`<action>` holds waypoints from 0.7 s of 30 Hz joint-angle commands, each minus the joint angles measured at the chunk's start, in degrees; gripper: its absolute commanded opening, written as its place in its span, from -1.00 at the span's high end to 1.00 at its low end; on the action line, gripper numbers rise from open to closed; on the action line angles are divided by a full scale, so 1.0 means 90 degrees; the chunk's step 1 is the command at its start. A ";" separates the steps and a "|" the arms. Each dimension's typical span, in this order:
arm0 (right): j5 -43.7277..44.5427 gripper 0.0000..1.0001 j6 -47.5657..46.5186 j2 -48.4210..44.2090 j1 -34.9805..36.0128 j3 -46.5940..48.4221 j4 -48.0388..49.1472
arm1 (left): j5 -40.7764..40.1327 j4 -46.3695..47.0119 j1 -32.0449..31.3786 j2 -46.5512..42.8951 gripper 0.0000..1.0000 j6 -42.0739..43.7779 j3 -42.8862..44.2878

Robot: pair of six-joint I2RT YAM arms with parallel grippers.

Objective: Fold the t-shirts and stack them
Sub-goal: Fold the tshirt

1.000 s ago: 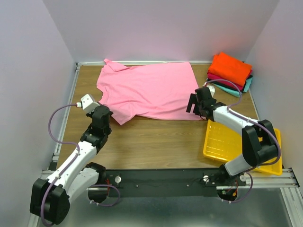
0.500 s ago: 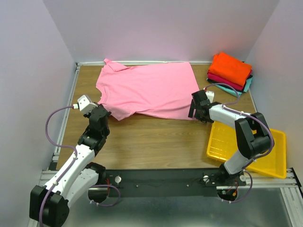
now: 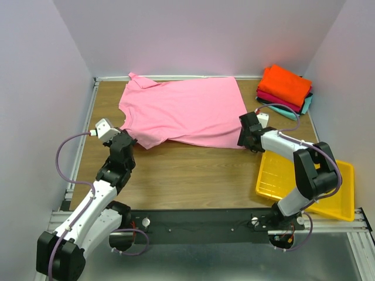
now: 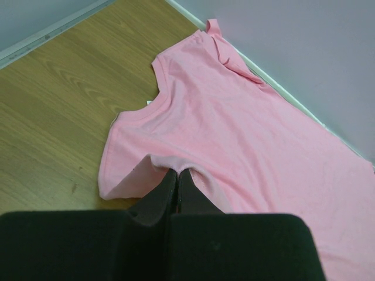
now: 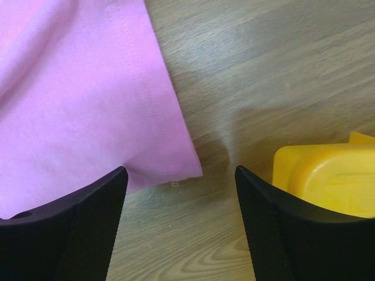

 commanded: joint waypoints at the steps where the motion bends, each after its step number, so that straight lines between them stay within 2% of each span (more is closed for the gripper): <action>1: 0.0288 -0.57 0.0098 -0.0203 -0.0123 -0.0093 -0.0133 | -0.0220 -0.0004 0.0048 -0.0158 1.00 0.0056 -0.0102; 12: -0.0142 -0.36 0.0060 0.0158 -0.0221 -0.0142 0.0218 | -0.0133 0.0025 0.0048 -0.0128 1.00 0.0056 -0.0122; 15: -0.0230 -0.22 0.0040 0.0265 -0.0241 -0.0123 0.0257 | -0.0133 0.0025 0.0048 -0.0128 1.00 0.0056 -0.0131; 18: -0.0434 0.04 -0.0028 0.0344 -0.0250 -0.0094 0.0296 | -0.0113 0.0035 0.0048 -0.0148 1.00 0.0056 -0.0141; 19: -0.0474 0.04 -0.0048 0.0363 -0.0250 -0.0093 0.0297 | -0.0103 0.0035 0.0048 -0.0148 1.00 0.0056 -0.0141; 21: -0.0533 0.30 -0.0077 0.0393 -0.0260 -0.0093 0.0306 | -0.0103 0.0025 0.0048 -0.0187 1.00 0.0056 -0.0151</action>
